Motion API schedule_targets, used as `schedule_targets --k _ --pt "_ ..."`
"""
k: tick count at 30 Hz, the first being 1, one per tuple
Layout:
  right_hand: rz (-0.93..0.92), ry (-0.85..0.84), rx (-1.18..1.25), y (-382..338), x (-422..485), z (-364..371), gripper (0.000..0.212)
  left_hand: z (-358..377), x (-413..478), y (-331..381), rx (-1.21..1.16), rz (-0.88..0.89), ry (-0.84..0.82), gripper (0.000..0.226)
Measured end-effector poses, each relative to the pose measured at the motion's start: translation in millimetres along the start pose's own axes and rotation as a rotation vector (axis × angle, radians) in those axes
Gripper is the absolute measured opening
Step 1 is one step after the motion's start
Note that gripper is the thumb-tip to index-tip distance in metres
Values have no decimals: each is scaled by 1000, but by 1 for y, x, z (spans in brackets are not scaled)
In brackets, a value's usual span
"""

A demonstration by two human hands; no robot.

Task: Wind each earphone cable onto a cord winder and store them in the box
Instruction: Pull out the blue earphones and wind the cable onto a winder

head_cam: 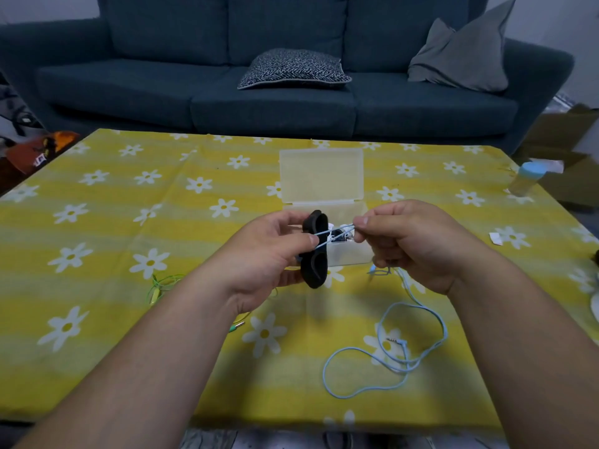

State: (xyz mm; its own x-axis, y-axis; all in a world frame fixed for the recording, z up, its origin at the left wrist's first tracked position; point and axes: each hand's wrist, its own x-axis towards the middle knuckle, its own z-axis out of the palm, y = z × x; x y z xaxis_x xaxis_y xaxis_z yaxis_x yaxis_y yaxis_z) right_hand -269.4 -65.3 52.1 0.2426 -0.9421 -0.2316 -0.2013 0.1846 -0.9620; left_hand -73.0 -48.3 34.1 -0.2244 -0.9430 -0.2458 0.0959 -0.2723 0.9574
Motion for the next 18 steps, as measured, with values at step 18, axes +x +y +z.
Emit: schedule_targets --k 18 --pt "3 -3 -54 -3 -3 -3 18 4 2 0 -163 -55 10 21"
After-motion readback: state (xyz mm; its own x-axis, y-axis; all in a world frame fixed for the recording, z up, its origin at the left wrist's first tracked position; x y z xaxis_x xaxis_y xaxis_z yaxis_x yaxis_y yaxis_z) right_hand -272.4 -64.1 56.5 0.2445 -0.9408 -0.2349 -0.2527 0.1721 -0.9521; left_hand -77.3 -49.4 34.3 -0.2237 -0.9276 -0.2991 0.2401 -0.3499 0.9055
